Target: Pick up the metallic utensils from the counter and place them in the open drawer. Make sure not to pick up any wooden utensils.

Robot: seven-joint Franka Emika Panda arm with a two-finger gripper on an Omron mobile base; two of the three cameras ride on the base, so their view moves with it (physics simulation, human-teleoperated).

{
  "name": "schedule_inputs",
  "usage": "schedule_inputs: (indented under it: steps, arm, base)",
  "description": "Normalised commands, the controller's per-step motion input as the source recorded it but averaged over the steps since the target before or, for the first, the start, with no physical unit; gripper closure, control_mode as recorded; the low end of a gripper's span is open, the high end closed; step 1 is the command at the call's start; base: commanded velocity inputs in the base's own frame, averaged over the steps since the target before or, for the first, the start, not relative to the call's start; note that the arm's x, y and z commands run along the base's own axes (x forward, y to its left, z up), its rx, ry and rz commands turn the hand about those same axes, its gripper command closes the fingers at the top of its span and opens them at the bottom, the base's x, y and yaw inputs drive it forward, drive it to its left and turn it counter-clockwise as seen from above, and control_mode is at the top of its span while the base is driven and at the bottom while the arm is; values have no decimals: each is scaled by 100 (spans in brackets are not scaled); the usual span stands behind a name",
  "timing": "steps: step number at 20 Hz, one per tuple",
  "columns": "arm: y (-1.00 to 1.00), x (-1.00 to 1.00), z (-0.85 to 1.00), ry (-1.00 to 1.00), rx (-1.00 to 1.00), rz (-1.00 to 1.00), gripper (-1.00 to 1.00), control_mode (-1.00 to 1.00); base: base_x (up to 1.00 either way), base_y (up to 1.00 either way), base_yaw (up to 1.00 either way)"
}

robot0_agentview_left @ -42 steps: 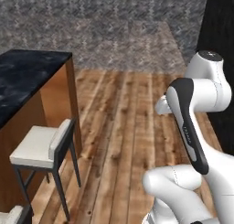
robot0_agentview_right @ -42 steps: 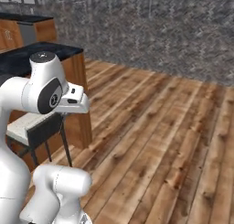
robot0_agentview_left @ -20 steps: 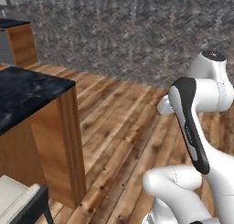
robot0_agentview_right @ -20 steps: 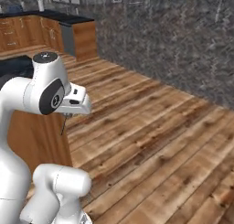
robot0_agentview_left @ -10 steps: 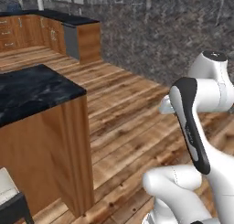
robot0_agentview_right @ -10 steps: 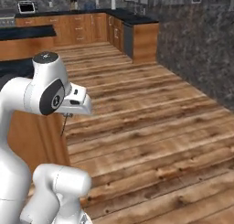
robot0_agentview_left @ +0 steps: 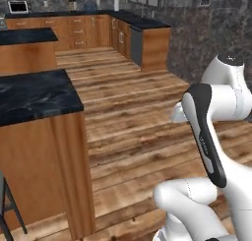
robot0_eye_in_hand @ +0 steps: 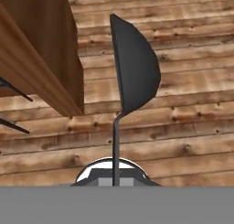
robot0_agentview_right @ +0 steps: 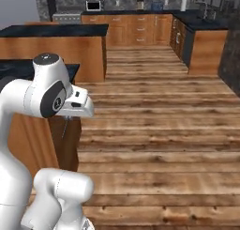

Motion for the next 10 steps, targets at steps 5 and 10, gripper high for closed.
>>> schedule_inputs:
  steps: [5,10]
  arm:
    - [0,0,0,0,0,0,100,100]
    - [0,0,0,0,0,0,100,100]
  base:
    - [86,-99,54]
    - [87,-100,51]
